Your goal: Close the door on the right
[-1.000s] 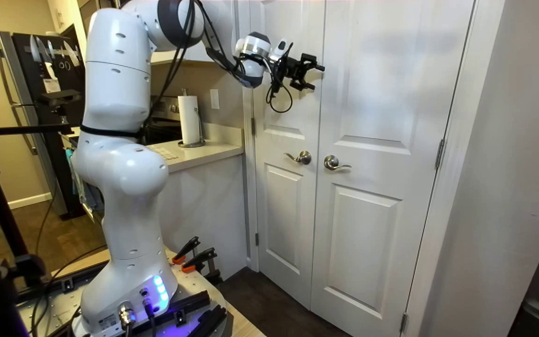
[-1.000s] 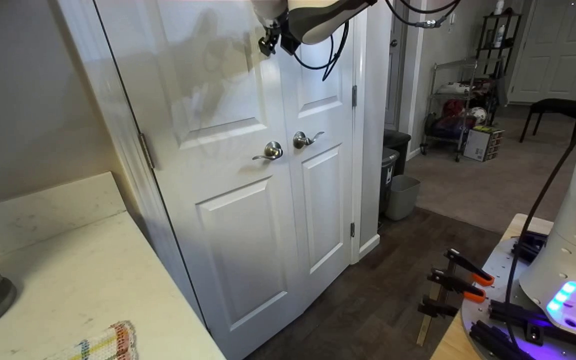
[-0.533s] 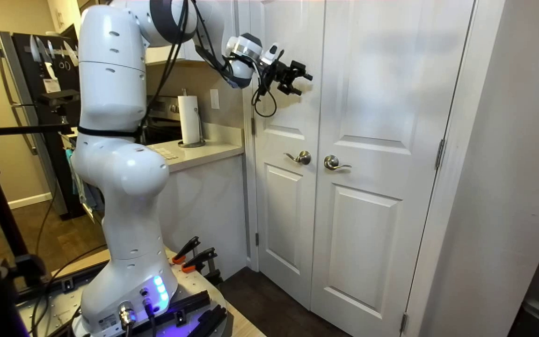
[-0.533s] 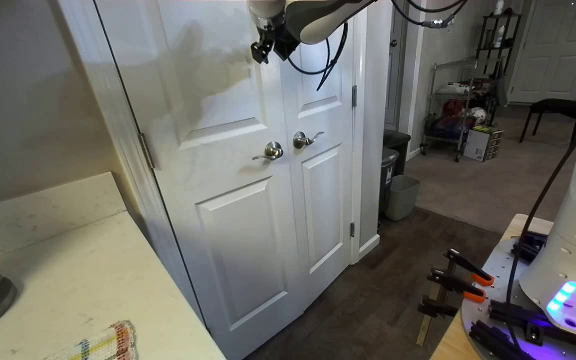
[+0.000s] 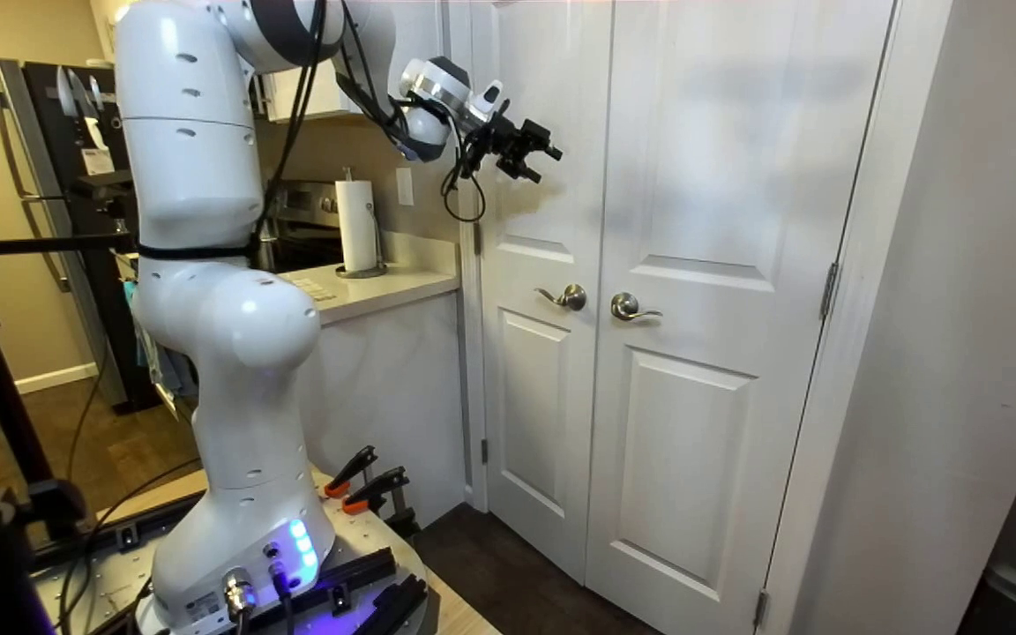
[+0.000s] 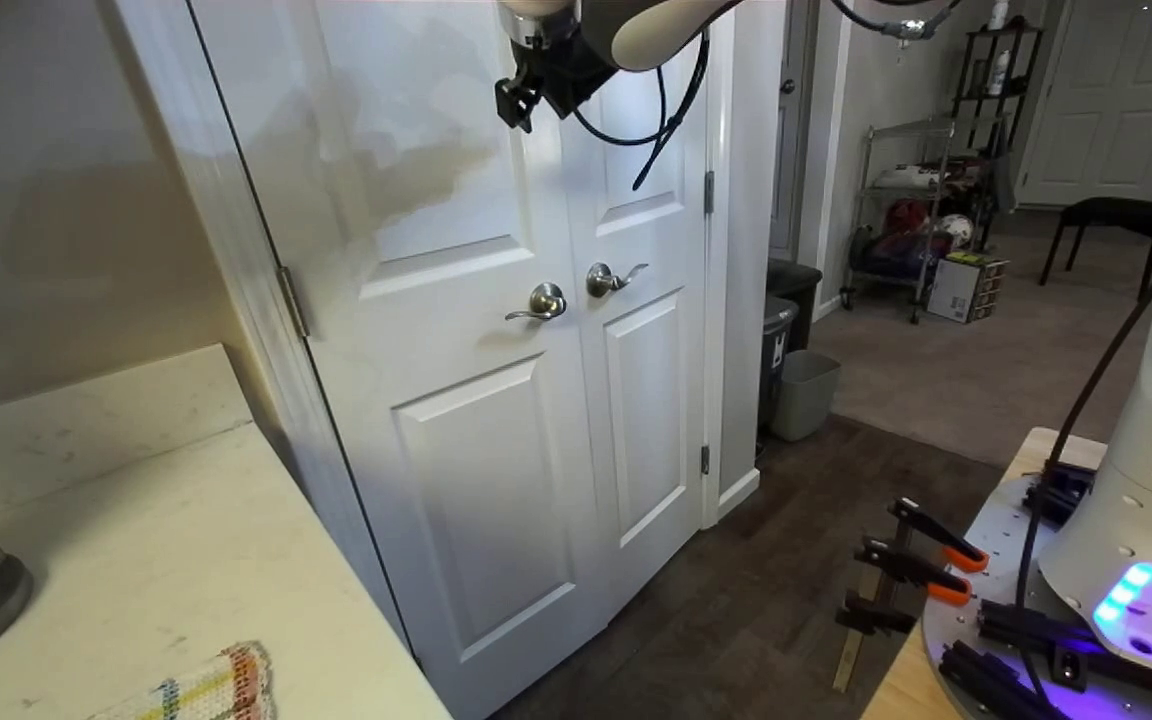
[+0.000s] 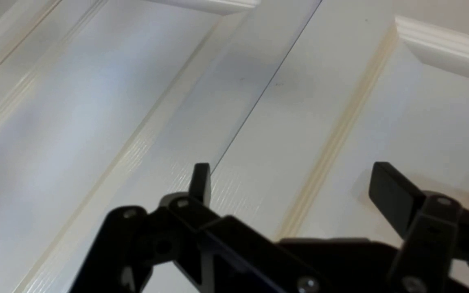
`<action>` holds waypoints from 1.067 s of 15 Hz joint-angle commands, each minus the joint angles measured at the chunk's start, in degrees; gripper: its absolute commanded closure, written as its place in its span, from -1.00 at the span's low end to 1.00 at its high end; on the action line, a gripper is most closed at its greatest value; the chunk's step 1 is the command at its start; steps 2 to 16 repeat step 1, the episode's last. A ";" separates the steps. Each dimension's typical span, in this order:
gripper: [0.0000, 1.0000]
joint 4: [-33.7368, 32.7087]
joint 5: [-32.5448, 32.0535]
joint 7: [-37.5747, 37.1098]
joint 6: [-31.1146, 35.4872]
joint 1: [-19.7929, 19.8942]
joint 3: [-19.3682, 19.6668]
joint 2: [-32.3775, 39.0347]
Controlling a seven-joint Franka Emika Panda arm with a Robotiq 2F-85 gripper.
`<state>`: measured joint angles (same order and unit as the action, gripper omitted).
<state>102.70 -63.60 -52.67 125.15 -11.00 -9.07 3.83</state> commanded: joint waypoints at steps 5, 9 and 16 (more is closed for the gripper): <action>-1.00 -0.10 0.10 0.11 -0.14 0.05 -0.10 0.05; -1.00 -0.10 0.10 0.11 -0.14 0.05 -0.10 0.05; -1.00 -0.10 0.10 0.11 -0.14 0.05 -0.10 0.05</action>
